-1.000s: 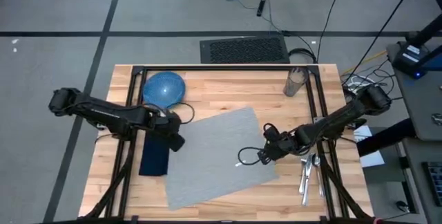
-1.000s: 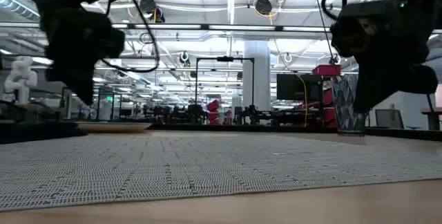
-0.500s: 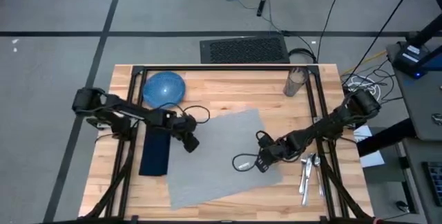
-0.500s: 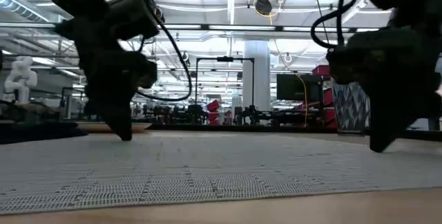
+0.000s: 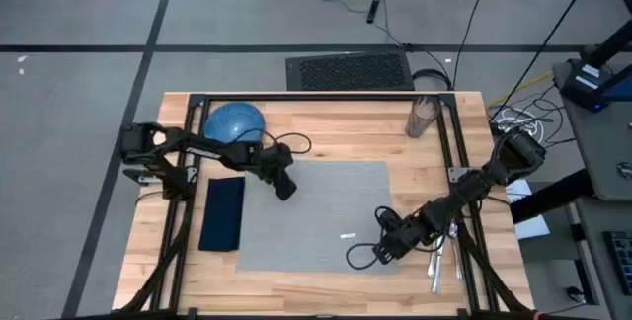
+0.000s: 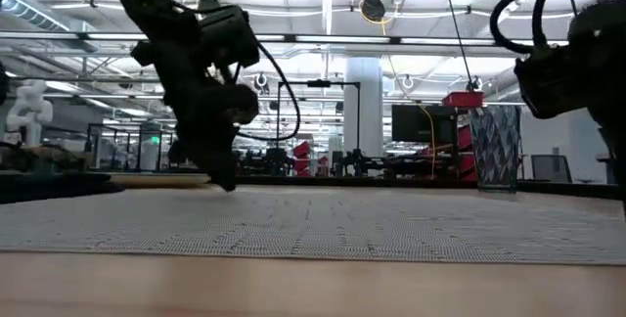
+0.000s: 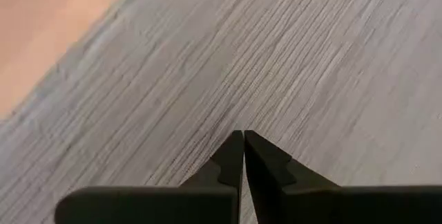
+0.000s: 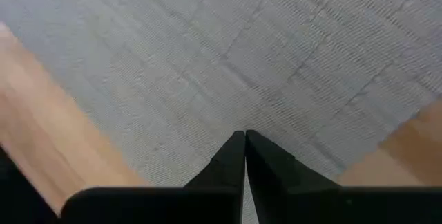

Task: Set table place
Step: Adjust the silver spoon

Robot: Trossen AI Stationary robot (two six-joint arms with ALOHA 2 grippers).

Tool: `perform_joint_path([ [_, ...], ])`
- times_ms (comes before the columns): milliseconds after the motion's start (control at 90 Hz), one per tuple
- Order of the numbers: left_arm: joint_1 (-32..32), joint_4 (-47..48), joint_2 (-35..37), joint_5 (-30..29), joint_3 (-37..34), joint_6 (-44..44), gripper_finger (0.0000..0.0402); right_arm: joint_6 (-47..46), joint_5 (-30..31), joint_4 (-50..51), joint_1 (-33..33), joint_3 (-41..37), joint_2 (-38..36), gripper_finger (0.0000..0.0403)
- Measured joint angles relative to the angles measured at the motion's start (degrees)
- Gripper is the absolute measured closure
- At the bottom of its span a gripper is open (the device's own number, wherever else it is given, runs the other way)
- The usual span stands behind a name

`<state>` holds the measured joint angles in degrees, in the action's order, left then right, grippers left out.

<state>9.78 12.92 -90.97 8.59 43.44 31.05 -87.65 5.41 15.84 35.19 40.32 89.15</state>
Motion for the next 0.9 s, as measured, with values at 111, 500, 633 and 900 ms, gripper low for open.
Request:
perform_joint_path([
  [111, -1.6, -0.1, 0.0, 1.7, 1.5, 0.1, 0.0402, -0.3, 2.6, -1.2, 0.2, 0.4, -1.2, 0.0403],
  [500, -7.0, -0.6, 0.1, 1.1, 7.9, -1.7, 0.0402, 9.9, 12.6, -0.9, -6.0, 4.2, -8.7, 0.0403],
  [633, -6.7, -0.5, 0.1, 0.9, 9.3, -4.5, 0.0402, 16.2, 12.7, -1.0, -10.7, 5.1, -11.9, 0.0403],
  [900, -5.4, -0.2, 0.2, 0.9, 10.1, -8.1, 0.0402, 28.5, 12.6, -1.0, -22.0, 7.4, -18.1, 0.0403],
])
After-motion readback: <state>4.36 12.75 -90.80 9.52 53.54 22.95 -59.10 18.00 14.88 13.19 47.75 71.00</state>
